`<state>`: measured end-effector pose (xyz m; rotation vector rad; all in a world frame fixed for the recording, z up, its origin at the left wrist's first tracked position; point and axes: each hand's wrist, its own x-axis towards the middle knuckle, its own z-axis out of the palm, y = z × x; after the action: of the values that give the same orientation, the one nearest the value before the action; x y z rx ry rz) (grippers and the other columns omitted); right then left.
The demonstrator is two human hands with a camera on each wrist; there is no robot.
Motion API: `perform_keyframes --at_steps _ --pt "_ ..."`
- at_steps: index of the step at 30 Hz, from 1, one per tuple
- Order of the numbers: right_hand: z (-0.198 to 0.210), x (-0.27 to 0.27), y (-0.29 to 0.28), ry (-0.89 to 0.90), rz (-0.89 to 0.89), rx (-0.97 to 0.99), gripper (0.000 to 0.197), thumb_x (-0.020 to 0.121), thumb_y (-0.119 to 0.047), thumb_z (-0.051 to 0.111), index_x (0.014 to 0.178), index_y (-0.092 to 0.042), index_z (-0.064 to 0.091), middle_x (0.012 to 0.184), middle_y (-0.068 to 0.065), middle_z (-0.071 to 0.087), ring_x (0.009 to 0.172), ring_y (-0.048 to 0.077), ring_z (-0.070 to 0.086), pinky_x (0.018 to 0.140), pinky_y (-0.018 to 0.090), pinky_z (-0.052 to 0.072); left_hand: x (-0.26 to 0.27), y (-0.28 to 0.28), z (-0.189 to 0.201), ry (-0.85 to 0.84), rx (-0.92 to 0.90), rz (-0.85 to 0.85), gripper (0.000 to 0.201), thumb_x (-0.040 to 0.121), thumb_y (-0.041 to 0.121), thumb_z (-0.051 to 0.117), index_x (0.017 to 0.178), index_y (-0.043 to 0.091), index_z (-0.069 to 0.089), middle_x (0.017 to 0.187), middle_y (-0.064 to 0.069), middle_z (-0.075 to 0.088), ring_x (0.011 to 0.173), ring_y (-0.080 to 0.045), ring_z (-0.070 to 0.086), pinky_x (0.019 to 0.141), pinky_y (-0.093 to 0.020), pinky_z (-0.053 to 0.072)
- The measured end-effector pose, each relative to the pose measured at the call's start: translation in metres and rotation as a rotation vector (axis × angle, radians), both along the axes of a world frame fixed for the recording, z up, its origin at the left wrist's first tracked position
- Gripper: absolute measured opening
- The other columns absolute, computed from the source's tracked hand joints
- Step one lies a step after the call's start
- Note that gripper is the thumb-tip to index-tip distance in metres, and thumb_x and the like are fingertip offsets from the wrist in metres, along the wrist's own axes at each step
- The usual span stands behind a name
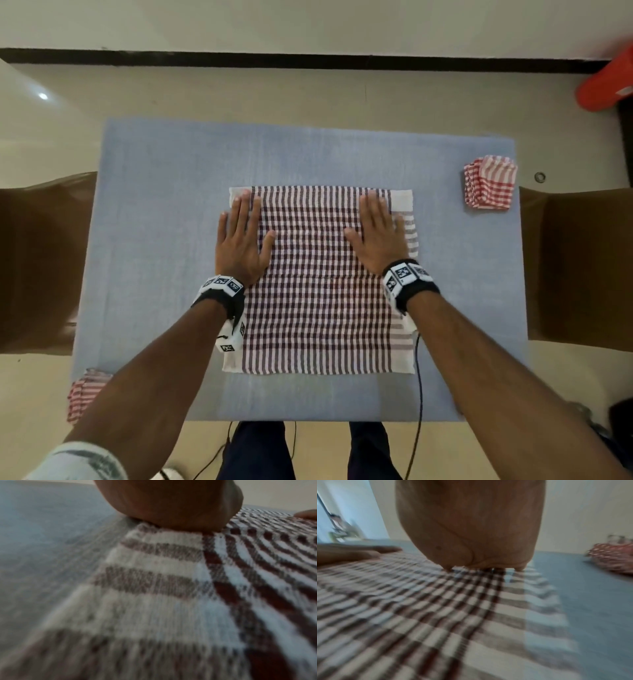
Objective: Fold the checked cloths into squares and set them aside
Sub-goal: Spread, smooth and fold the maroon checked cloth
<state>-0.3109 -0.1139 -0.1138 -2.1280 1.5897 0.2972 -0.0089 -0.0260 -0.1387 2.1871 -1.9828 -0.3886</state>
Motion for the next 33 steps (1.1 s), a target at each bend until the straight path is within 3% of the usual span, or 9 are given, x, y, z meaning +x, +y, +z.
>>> perform_keyframes --at_steps 7,10,12,14,18,20,24,30,33 --pt "0.015 -0.075 0.005 0.01 -0.357 -0.046 0.088 0.102 -0.062 0.033 0.163 -0.014 -0.007 0.169 0.015 -0.019 0.158 0.032 -0.009 0.126 0.054 0.005 0.0 -0.001 0.0 -0.006 -0.014 0.006 0.075 0.104 0.052 0.032 0.165 0.018 0.006 0.174 -0.005 -0.001 0.16 -0.021 -0.002 0.129 -0.052 0.007" --pt "0.037 -0.076 0.051 -0.1 -0.36 -0.018 0.07 0.105 -0.037 0.051 0.16 -0.006 0.02 0.169 0.02 0.01 0.155 0.035 0.019 0.123 0.05 0.027 0.001 -0.002 0.004 -0.027 0.038 -0.015 0.076 0.104 0.055 0.029 0.165 0.017 0.004 0.173 -0.005 -0.002 0.16 -0.023 -0.002 0.128 -0.056 0.007" --pt "0.045 -0.08 0.091 -0.115 -0.316 -0.008 0.056 0.098 -0.02 0.061 0.147 -0.005 0.038 0.153 0.02 0.036 0.138 0.034 0.041 0.112 0.051 0.044 0.0 -0.003 0.015 -0.041 0.085 -0.004 0.076 0.104 0.056 0.029 0.165 0.015 0.007 0.173 -0.008 0.002 0.16 -0.026 0.002 0.127 -0.061 0.001" --pt "0.046 -0.089 0.132 -0.128 -0.346 0.027 0.048 0.093 -0.014 0.066 0.135 -0.008 0.045 0.135 0.016 0.045 0.121 0.031 0.05 0.101 0.049 0.051 -0.005 0.003 0.033 -0.039 0.11 0.049 0.072 0.103 0.052 0.04 0.16 0.012 0.021 0.17 -0.013 0.017 0.157 -0.032 0.016 0.124 -0.063 0.002" --pt "0.043 -0.103 0.198 -0.149 -0.491 0.128 0.034 0.091 -0.015 0.071 0.116 -0.005 0.051 0.118 0.015 0.053 0.11 0.032 0.054 0.09 0.041 0.047 -0.012 0.066 0.064 0.065 0.16 0.227 0.061 0.092 0.038 0.065 0.141 0.011 0.039 0.147 -0.015 0.042 0.131 -0.036 0.048 0.104 -0.064 0.044" --pt "0.037 -0.108 0.219 -0.139 -0.586 0.223 0.031 0.092 -0.021 0.071 0.111 -0.002 0.056 0.112 0.015 0.058 0.105 0.032 0.057 0.086 0.037 0.044 -0.012 0.111 0.072 0.123 0.258 0.311 0.057 0.088 0.035 0.072 0.129 0.007 0.043 0.132 -0.017 0.046 0.117 -0.037 0.052 0.088 -0.057 0.053" --pt "0.028 -0.111 0.237 -0.164 -0.604 0.336 0.025 0.086 -0.034 0.063 0.078 -0.01 0.059 0.081 0.01 0.063 0.08 0.032 0.064 0.063 0.033 0.043 -0.018 0.19 0.074 0.126 0.484 0.417 0.046 0.087 0.032 0.075 0.113 0.002 0.05 0.115 -0.019 0.051 0.108 -0.038 0.052 0.084 -0.048 0.049" --pt "0.051 -0.112 0.231 -0.283 -0.663 0.191 0.053 0.089 -0.014 0.069 0.052 -0.02 0.031 0.049 -0.002 0.03 0.047 0.014 0.032 0.051 0.032 0.023 -0.035 0.22 0.067 0.151 0.637 0.462 0.025 0.096 0.028 0.061 0.105 0.005 0.06 0.111 -0.017 0.064 0.106 -0.035 0.06 0.084 -0.042 0.047" --pt "0.061 -0.118 0.225 -0.293 -0.783 0.21 0.04 0.082 -0.01 0.072 0.049 -0.017 0.05 0.049 0.0 0.053 0.048 0.02 0.053 0.051 0.032 0.045 -0.03 0.208 0.073 0.21 0.637 0.569 0.021 0.096 0.021 0.059 0.095 0.001 0.064 0.096 -0.016 0.067 0.096 -0.039 0.066 0.073 -0.036 0.045"
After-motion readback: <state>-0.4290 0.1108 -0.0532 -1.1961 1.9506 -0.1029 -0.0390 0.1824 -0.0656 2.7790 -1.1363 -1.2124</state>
